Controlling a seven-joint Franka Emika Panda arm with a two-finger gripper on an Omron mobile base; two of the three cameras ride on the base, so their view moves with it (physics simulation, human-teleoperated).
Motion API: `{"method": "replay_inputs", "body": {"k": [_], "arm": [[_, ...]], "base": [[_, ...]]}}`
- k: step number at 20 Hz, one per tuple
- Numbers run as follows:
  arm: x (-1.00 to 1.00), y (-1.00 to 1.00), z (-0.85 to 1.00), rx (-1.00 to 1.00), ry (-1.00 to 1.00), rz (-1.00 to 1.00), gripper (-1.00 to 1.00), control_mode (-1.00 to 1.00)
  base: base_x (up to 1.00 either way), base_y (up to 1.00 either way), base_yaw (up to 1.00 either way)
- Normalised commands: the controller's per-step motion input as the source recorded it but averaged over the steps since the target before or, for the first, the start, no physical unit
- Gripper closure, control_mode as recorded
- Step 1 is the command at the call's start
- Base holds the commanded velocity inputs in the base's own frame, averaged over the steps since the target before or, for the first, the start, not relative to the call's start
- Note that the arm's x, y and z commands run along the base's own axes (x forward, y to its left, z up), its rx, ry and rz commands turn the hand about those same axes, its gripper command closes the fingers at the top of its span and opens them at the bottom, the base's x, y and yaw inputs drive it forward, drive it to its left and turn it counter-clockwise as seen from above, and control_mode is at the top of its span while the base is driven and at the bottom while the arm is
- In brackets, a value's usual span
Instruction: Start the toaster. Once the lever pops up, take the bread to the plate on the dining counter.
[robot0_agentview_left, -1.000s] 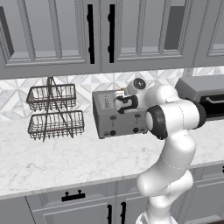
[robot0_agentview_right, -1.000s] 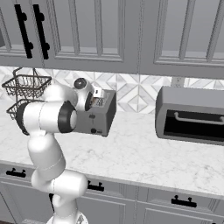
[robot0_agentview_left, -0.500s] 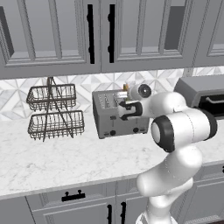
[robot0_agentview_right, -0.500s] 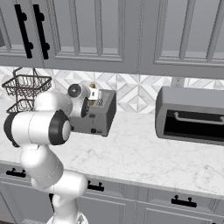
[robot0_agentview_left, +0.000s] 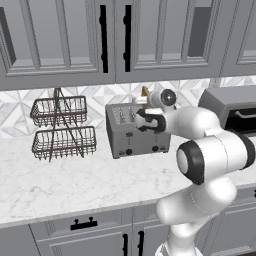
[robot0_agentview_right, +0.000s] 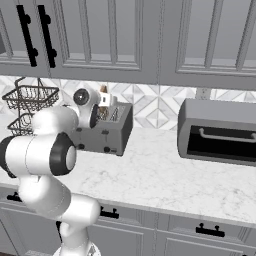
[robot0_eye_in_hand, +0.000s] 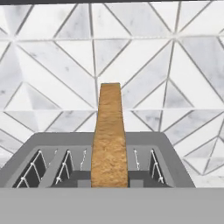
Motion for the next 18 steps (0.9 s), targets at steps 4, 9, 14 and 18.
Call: {"method": "replay_inputs", "body": {"k": [4,9,14,18], "arm": [[-0.37,-0.03,0.35,0.0,0.0,0.0,1.0,-1.0],[-0.61,-0.05,0.0,0.0,0.0,0.0,1.0,-1.0],[-0.72,-0.06,0.02,0.0,0.0,0.0,1.0,-1.0],[-0.8,-0.16,0.16,0.0,0.0,0.0,1.0,-1.0]], "base": [[0.0,0.0,0.0],[0.0,0.0,0.0],[0.0,0.0,0.0],[0.0,0.0,0.0]]}}
